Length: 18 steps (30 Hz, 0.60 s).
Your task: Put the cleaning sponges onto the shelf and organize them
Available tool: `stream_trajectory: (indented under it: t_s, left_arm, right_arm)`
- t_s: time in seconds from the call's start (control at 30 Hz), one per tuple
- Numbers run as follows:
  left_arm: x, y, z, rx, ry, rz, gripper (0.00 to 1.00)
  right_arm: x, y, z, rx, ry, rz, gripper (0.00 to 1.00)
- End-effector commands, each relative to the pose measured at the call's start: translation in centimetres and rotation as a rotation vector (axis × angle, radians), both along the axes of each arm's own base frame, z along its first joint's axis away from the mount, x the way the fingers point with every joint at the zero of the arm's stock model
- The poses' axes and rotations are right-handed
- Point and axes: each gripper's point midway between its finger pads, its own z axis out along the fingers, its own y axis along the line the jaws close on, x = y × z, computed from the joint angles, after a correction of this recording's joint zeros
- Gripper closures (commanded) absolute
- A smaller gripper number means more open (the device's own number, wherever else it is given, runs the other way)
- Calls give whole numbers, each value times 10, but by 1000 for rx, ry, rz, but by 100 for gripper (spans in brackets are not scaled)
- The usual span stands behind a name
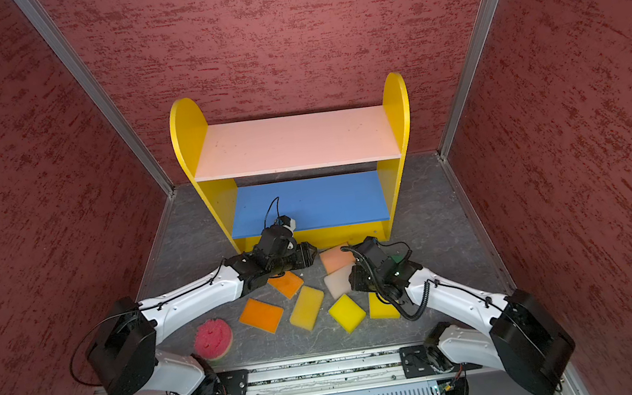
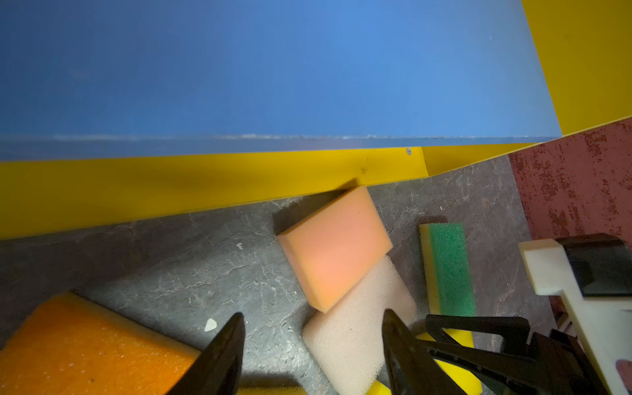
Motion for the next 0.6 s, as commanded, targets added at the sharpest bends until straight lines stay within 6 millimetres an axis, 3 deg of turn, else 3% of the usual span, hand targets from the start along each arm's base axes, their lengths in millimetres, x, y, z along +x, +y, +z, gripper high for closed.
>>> stream_trajectory:
  t_s: [0.0, 0.13, 0.33, 0.57]
  left_arm:
    - [0, 19, 8, 61, -39, 28, 37]
    - [-6, 43, -5, 98, 3, 84, 38]
    - [-23, 71, -26, 131, 82, 147, 60]
    - [-40, 101, -28, 137, 105, 255, 57]
  right_arm:
    - [-8, 5, 13, -20, -18, 92, 50]
    - [-6, 22, 23, -13, -69, 132, 50]
    - [8, 60, 34, -13, -140, 227, 55]
    - [48, 116, 40, -6, -255, 360, 73]
